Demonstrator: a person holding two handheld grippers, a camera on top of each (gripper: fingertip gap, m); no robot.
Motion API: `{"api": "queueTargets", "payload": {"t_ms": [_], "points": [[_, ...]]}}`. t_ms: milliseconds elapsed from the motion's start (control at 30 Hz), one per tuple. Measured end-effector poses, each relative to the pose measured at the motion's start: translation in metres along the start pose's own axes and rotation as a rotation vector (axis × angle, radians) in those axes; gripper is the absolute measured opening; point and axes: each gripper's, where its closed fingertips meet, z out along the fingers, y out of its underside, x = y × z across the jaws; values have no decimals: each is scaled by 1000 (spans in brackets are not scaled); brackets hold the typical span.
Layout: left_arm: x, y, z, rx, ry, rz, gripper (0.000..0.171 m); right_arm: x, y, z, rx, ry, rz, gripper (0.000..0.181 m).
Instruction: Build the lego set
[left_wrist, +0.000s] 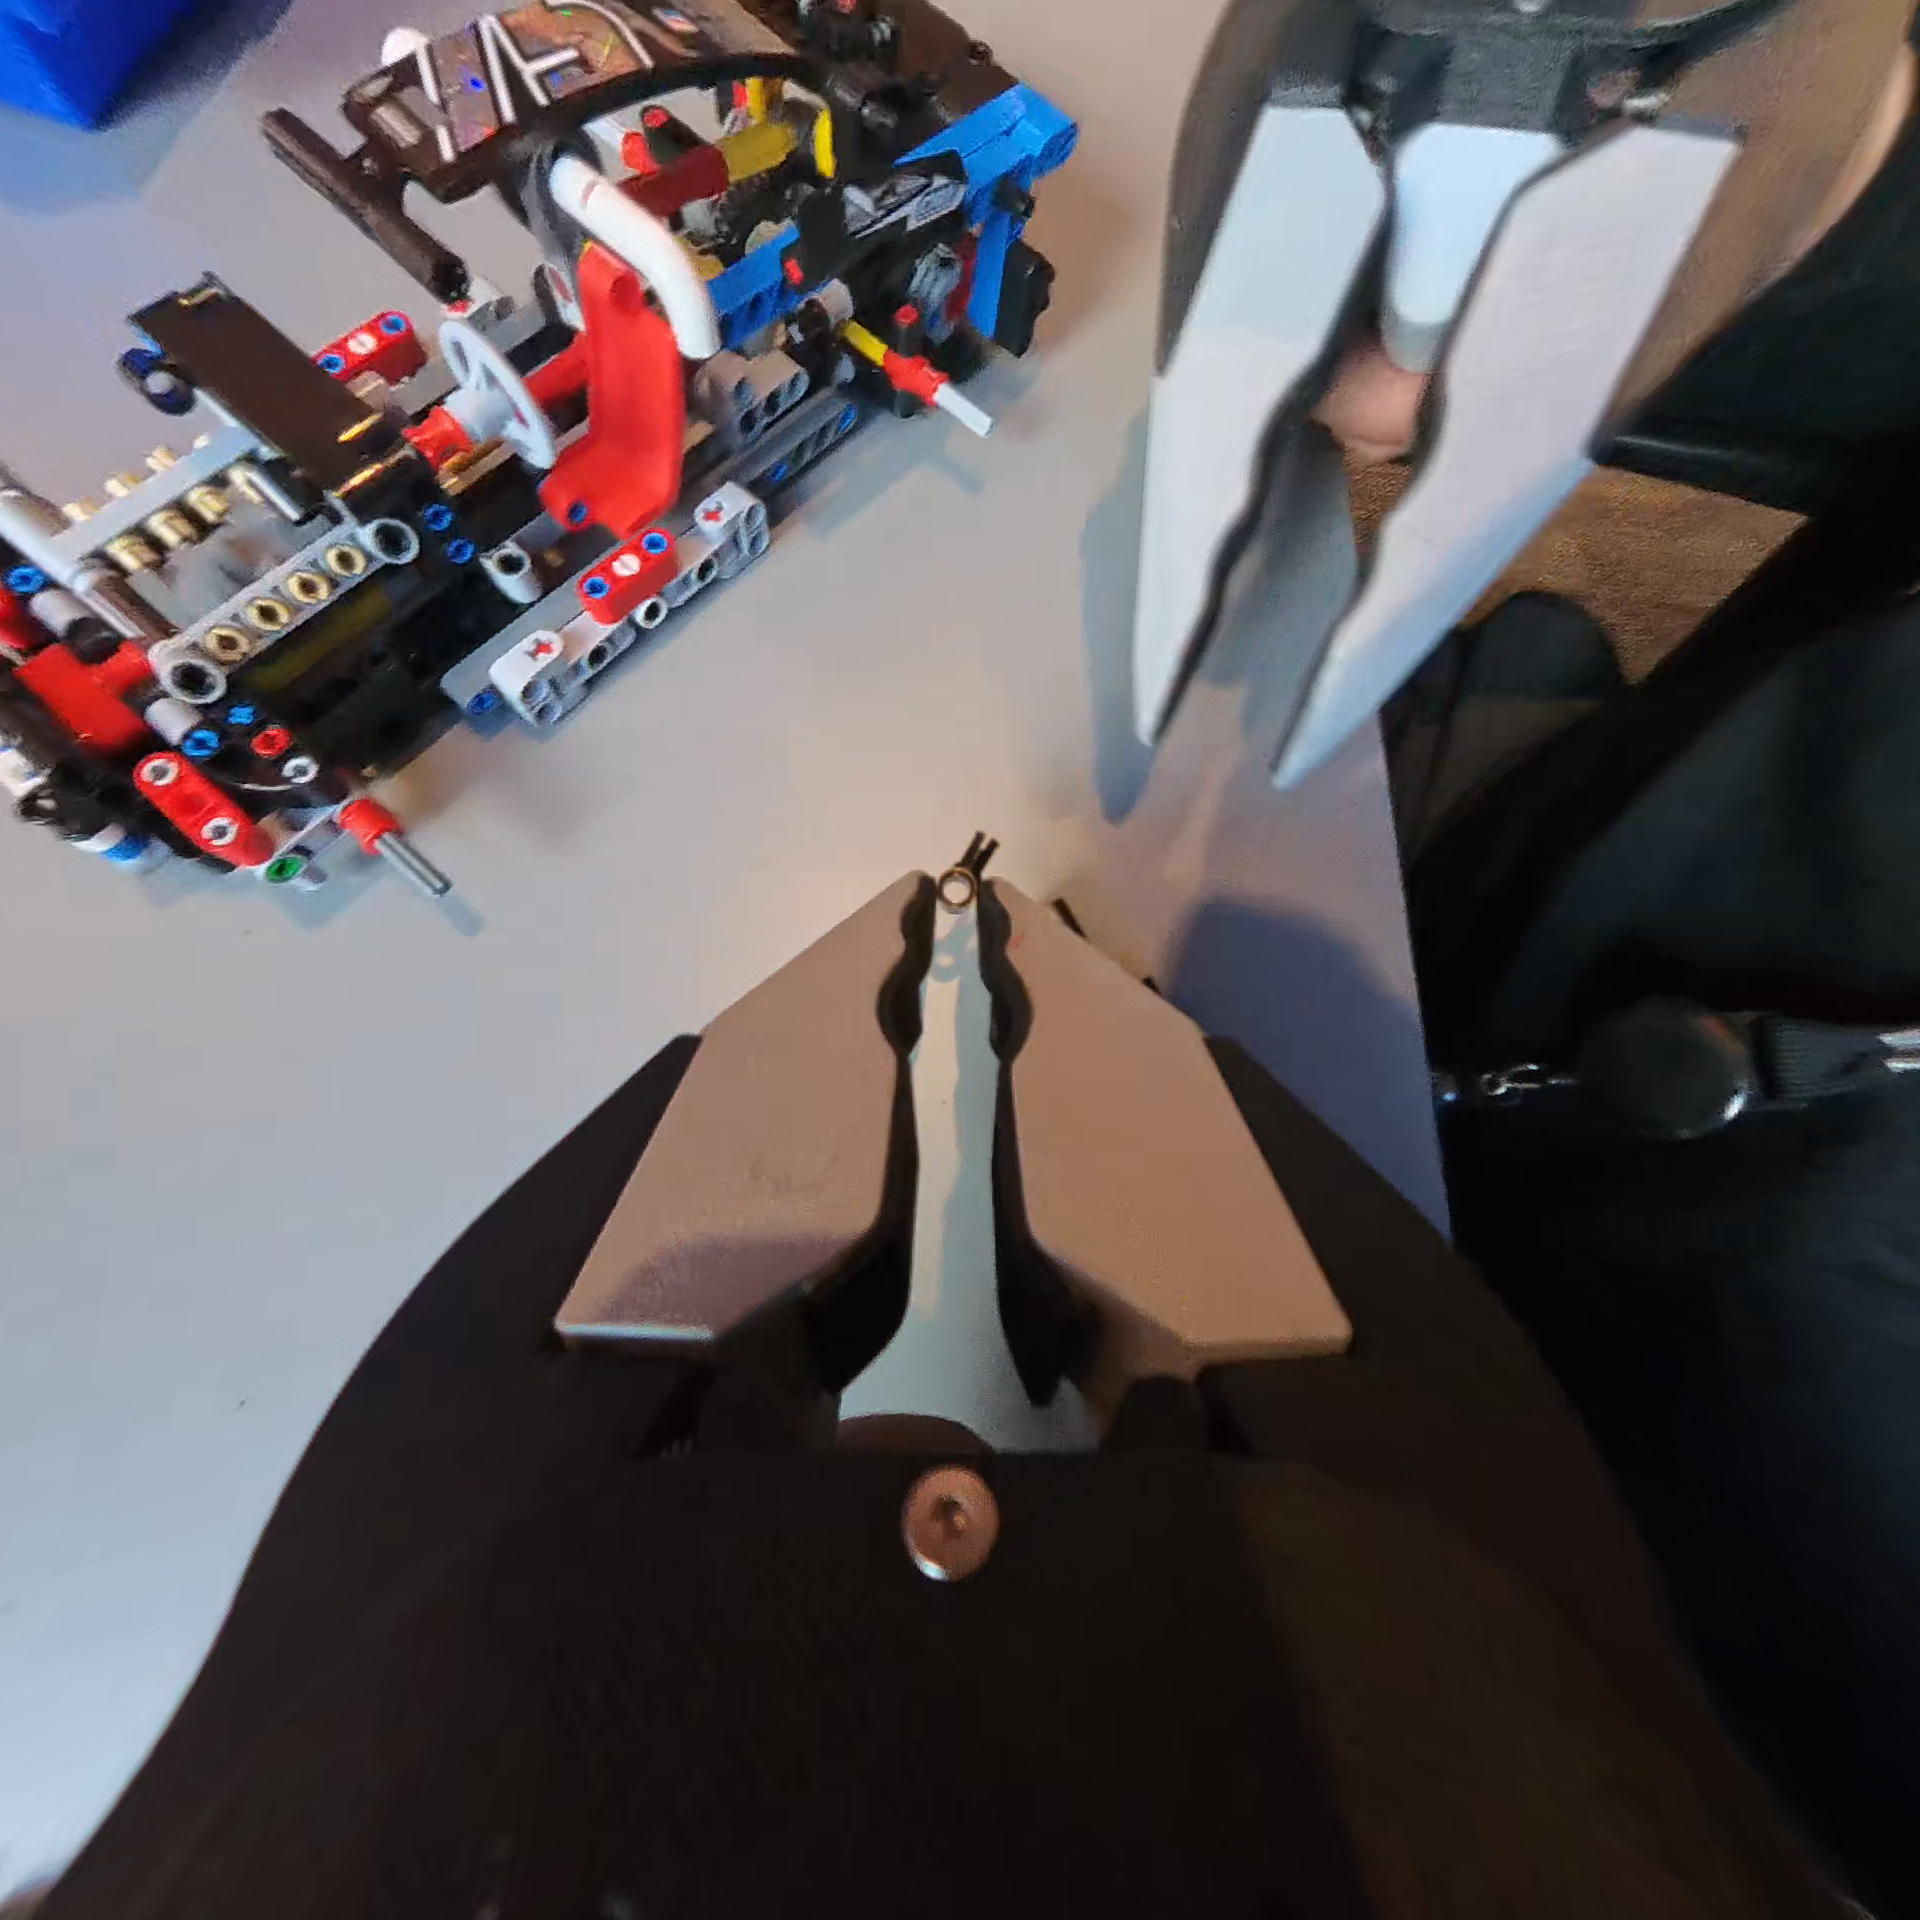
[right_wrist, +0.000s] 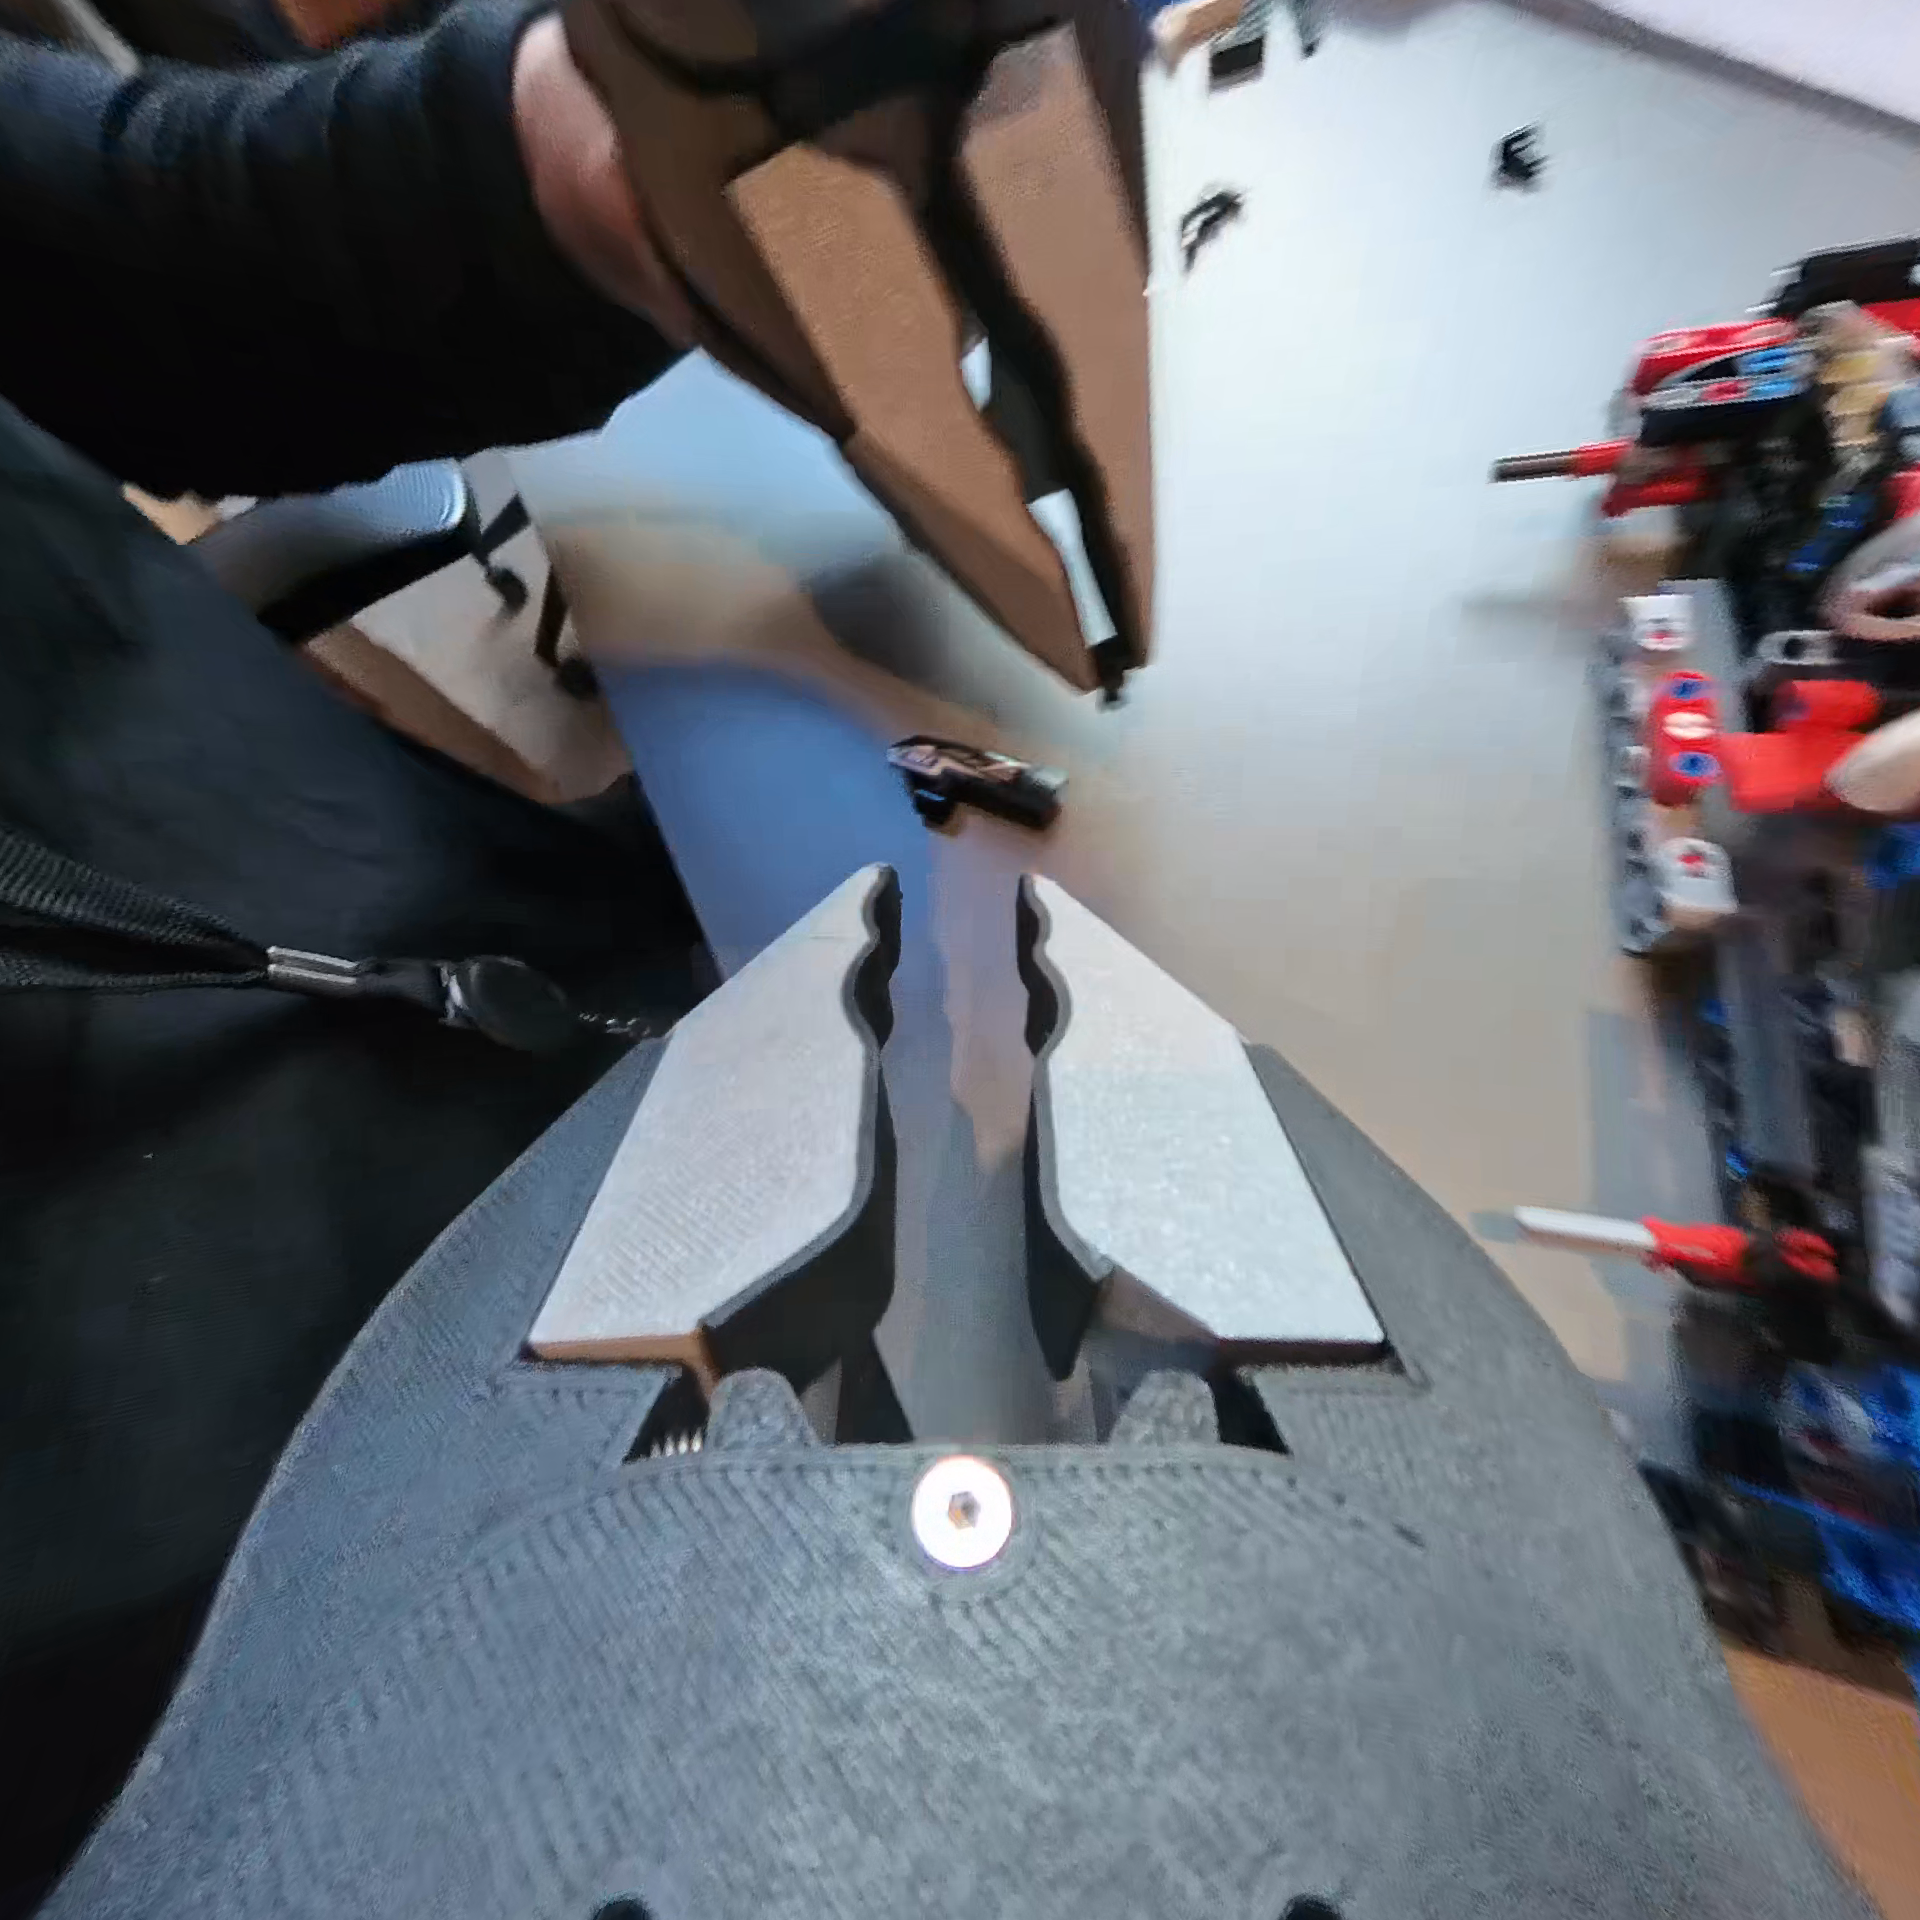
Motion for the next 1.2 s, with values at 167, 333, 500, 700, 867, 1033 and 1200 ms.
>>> {"api": "queueTargets", "payload": {"t_ms": [167, 333, 500, 700, 867, 1033, 1200], "points": [[20, -11, 7, 49, 152, -208, 5, 14, -14, -5, 59, 83, -58, 19], [33, -61, -12, 390, 483, -770, 5, 14, -45, -15, 197, 209, -172, 14], [38, -57, -15, 390, 522, -814, 4, -2, -53, -25, 229, 156, -225, 15], [56, -58, -14, 342, 625, -774, 4, -16, -47, -29, 223, 62, -260, 5], [78, -57, -15, 268, 724, -681, 4, -34, -43, -36, 243, -28, -313, 3], [99, -56, -20, 212, 813, -571, 4, -50, -43, -38, 242, -114, -355, 0], [104, -58, -21, 220, 848, -547, 4, -45, -47, -33, 240, -82, -359, 1]]}}
